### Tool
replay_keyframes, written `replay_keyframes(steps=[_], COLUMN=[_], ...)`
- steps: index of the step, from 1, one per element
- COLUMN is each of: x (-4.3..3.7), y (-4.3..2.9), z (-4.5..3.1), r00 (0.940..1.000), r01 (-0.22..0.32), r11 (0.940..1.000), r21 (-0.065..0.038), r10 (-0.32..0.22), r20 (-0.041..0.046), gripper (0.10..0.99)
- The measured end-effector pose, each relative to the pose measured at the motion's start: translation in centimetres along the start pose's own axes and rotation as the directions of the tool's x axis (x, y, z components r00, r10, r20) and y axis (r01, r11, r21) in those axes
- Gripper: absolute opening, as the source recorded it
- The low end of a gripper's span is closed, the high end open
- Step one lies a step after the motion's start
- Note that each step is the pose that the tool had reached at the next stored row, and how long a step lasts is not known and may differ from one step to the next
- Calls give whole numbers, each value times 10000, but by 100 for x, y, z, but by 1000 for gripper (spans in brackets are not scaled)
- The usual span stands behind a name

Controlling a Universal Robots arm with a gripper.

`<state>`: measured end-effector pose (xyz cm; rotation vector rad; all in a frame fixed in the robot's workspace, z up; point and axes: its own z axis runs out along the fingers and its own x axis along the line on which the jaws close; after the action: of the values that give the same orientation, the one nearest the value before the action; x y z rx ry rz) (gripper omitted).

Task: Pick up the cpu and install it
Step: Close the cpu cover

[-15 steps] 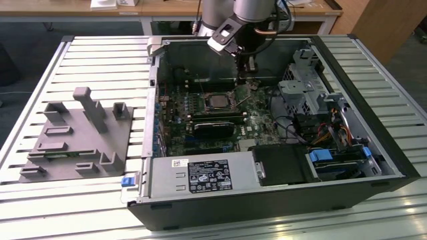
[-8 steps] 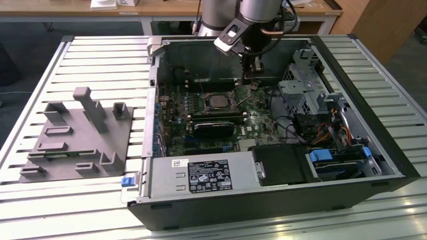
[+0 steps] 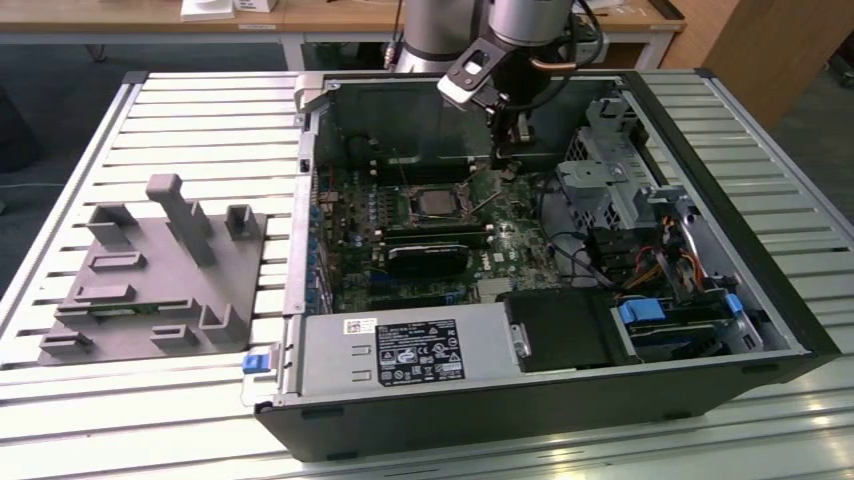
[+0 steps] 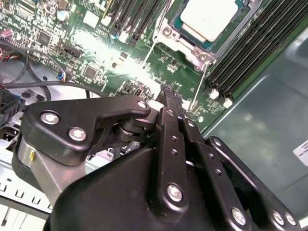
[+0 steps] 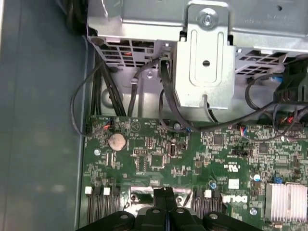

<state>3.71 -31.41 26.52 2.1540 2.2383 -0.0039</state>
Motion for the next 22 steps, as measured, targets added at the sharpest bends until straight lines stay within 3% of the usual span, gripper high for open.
replay_keyframes(steps=[22], x=[86], y=[195], z=[102], r00=[10000], r01=[0], r11=[10000], r21=[2], r10=[0], r20=[8], gripper=[106])
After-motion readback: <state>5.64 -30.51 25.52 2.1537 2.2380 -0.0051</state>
